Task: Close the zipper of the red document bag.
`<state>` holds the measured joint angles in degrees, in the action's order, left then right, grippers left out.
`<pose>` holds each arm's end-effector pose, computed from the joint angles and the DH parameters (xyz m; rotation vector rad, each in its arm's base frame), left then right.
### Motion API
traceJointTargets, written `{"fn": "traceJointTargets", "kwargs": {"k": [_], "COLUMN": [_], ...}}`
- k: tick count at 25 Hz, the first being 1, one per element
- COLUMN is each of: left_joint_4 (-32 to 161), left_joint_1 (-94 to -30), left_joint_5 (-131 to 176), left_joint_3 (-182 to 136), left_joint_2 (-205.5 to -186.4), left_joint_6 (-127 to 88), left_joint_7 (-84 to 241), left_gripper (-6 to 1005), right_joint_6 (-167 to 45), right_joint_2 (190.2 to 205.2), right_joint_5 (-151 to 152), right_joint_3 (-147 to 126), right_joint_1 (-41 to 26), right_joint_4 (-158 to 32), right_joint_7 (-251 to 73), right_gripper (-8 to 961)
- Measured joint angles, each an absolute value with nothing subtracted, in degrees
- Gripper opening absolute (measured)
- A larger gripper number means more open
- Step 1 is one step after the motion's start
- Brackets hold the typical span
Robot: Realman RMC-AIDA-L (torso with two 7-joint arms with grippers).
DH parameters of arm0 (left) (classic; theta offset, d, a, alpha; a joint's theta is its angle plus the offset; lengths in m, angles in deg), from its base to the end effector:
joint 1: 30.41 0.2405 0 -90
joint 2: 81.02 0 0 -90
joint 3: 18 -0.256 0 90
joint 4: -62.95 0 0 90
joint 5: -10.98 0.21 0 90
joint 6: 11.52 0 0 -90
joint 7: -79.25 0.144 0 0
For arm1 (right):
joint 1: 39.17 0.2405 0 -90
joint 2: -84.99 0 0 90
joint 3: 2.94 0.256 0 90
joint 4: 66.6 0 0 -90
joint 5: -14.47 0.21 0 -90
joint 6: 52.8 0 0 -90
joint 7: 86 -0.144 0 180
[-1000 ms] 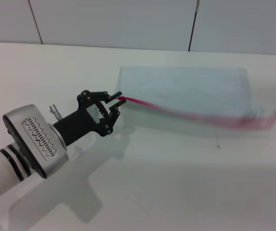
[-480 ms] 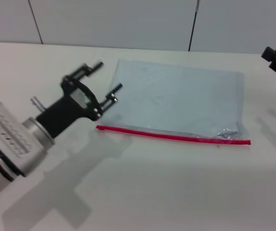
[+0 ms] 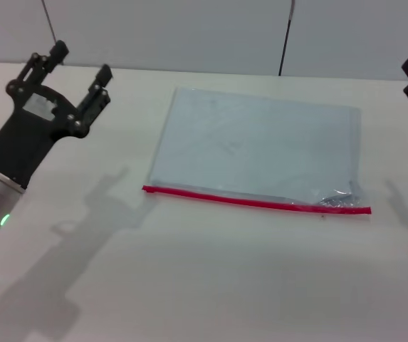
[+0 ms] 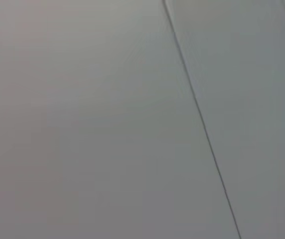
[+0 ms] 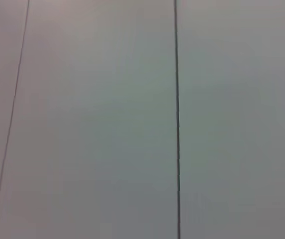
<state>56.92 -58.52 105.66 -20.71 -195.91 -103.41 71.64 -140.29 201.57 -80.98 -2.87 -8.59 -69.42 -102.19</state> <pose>-0.2855 0.3132 0.0111 -1.7548 -0.0861 -0.9406 0.2808 0.3323 0.0080 -1.7620 0.2235 0.9918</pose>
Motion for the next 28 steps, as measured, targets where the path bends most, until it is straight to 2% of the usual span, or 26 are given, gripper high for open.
{"fn": "traceJointTargets", "kwargs": {"k": [18,28], "left_joint_4": [56.97,56.97], "left_joint_1": [-58.37,-57.75], "left_joint_5": [104.23,103.96], "left_joint_3": [-20.56,-20.2], "left_joint_2": [-194.59,-194.56], "left_joint_6": [-108.94,-111.79], "left_joint_7": [60.55,59.99], "left_gripper": [711,711], "right_joint_6": [-144.57,-148.68], "right_joint_2": [201.68,201.7], "right_joint_5": [-78.28,-78.26], "right_joint_3": [-2.57,-2.25], "right_joint_1": [-9.63,-11.27], "right_joint_4": [-72.87,-72.93], "right_joint_7": [-97.73,-98.41], "right_gripper": [594,594]}}
